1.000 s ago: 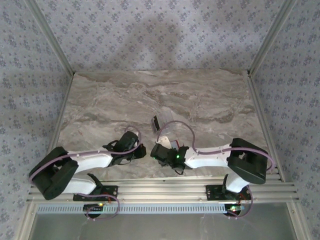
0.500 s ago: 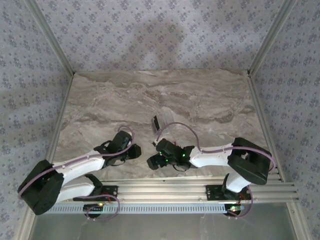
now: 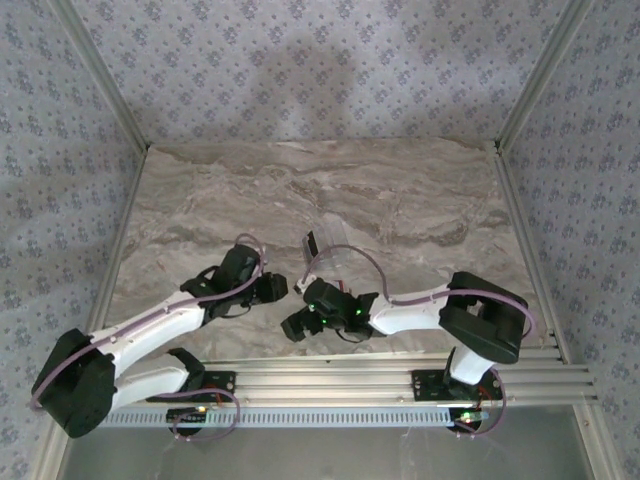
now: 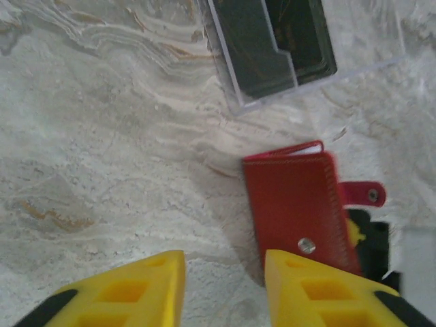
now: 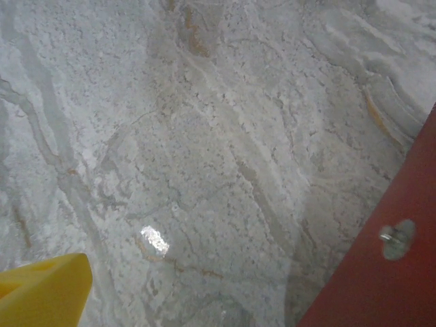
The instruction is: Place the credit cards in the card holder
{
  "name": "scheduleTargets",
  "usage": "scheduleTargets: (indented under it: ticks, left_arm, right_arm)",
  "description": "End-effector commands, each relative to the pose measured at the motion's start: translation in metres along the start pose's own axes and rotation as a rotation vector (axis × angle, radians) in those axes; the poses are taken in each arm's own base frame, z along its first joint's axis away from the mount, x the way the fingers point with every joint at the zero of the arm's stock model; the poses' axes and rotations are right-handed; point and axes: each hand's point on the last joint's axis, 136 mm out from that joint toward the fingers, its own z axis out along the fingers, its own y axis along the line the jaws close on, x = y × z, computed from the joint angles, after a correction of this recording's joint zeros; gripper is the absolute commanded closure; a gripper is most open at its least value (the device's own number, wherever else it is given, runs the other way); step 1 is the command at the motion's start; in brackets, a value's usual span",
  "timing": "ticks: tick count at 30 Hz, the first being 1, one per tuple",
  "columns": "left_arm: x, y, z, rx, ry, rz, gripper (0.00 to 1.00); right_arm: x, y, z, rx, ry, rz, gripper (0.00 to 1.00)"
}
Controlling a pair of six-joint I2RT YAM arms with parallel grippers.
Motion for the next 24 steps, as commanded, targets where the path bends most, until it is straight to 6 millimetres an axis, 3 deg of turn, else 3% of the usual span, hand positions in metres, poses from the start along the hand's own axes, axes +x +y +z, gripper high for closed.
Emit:
scheduleTargets:
  ticks: [1, 5, 14, 24]
  left_arm:
    - [-0.010, -0.013, -0.010, 0.031, 0.011, 0.006, 0.58]
    - [-0.019, -0.017, -0.010, 0.045, 0.016, -0.011, 0.53]
    - [-0.031, -0.027, -0.002, 0.077, 0.051, -0.020, 0.53]
    - [-0.028, -0.036, 0.026, 0.133, 0.124, -0.044, 0.78]
  right_arm:
    - [0.048, -0.024, 0.016, 0.115, 0.148, -0.049, 0.00]
    - [0.059, -0.029, 0.027, 0.204, 0.182, -0.095, 0.00]
    - [0.075, -0.029, 0.038, 0.242, 0.222, -0.127, 0.00]
    - [0.084, -0.029, 0.043, 0.225, 0.236, -0.128, 0.00]
